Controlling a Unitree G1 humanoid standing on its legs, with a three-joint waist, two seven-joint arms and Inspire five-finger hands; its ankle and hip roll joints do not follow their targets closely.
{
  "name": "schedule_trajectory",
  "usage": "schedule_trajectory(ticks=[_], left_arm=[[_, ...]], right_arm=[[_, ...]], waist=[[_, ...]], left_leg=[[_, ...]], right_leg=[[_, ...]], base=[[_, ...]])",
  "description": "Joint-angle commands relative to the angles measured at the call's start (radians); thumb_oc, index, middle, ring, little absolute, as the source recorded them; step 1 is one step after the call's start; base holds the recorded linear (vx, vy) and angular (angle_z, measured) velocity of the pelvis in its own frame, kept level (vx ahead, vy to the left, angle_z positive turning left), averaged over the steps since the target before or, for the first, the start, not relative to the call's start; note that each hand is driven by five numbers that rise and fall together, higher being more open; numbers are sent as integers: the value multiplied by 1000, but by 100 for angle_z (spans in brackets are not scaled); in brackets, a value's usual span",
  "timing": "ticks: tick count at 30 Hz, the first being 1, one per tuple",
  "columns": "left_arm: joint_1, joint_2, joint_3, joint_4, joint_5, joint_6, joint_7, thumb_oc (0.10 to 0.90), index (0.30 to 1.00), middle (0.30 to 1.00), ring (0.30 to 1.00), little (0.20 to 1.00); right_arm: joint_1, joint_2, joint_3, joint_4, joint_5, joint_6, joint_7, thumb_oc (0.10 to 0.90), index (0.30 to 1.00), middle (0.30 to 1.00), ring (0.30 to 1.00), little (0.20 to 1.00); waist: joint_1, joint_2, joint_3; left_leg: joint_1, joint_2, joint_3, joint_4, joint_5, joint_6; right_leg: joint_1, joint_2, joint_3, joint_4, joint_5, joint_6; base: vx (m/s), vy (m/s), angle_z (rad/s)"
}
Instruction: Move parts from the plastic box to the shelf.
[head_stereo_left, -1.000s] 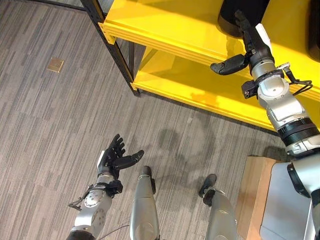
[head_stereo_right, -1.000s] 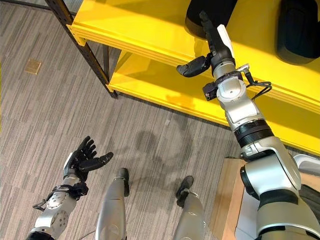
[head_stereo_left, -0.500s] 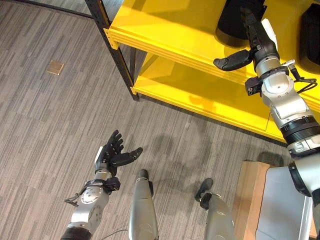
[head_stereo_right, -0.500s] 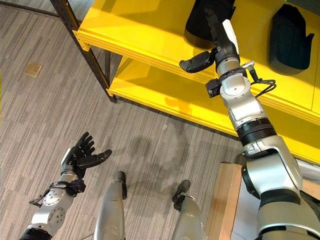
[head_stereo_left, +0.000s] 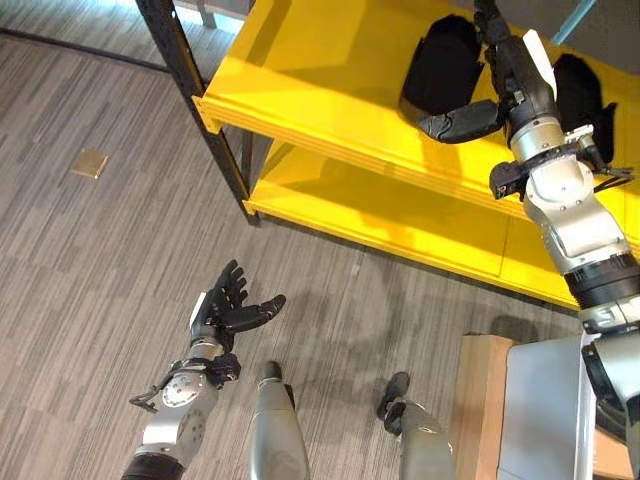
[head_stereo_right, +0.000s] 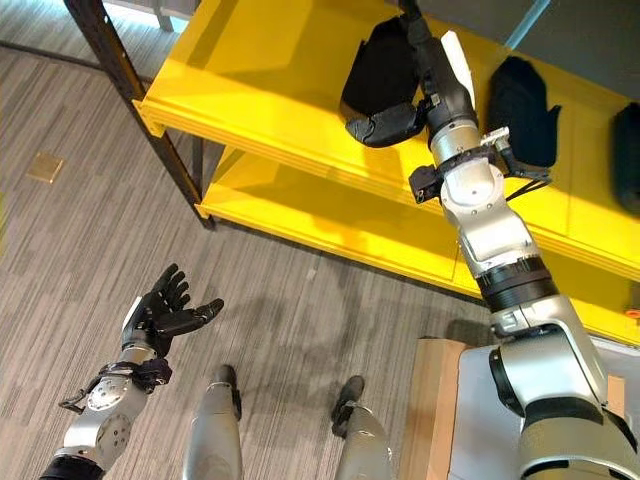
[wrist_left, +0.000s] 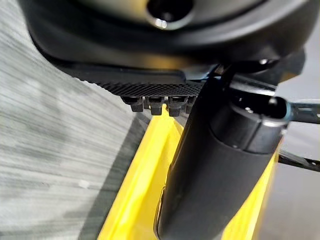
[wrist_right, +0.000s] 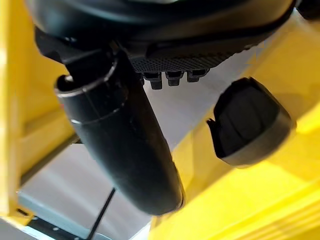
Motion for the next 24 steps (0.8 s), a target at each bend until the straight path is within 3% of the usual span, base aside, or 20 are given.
schedule_trajectory(ticks=[1, 7, 11, 15, 24], left_arm=[[33, 35, -14, -25, 26, -66, -27, 900, 1000, 1000, 1000, 1000], [65, -12, -5, -23, 52, -47, -37, 900, 1000, 1000, 1000, 1000], [98, -56, 0, -23, 85, -34, -46, 900, 1000, 1000, 1000, 1000], [110, -67, 11, -25, 92, -33, -47, 900, 1000, 1000, 1000, 1000], [166, -146, 49, 12, 175, -53, -48, 900, 1000, 1000, 1000, 1000]], right_arm=[[19, 25, -88, -41, 51, -115, -7, 900, 1000, 1000, 1000, 1000], [296, 104, -214, -264, 116, -153, 41, 900, 1000, 1000, 1000, 1000], [549, 203, -300, -413, 176, -185, 94, 900, 1000, 1000, 1000, 1000], [646, 219, -330, -482, 189, -189, 129, 900, 1000, 1000, 1000, 1000], [1083, 344, -460, -598, 224, -226, 229, 900, 1000, 1000, 1000, 1000]], waist=[[5, -29, -153], [-35, -31, -198], [-65, -25, -231], [-76, -21, -246], [-177, 13, -305]], left_leg=[[-24, 29, -62, -94, 119, -23], [84, 40, -6, -203, 149, -24], [160, 35, 32, -289, 176, -30], [194, 32, 53, -332, 189, -34], [329, 46, 141, -477, 236, -48]], right_leg=[[166, -36, 42, -13, -28, 90], [238, -33, 44, -114, 31, 105], [288, -26, 52, -180, 59, 115], [304, -25, 55, -205, 69, 120], [340, -6, 93, -257, 80, 132]], base=[[31, -3, -7], [63, 9, -14], [70, 21, -15], [50, 18, -10], [42, 28, -17]])
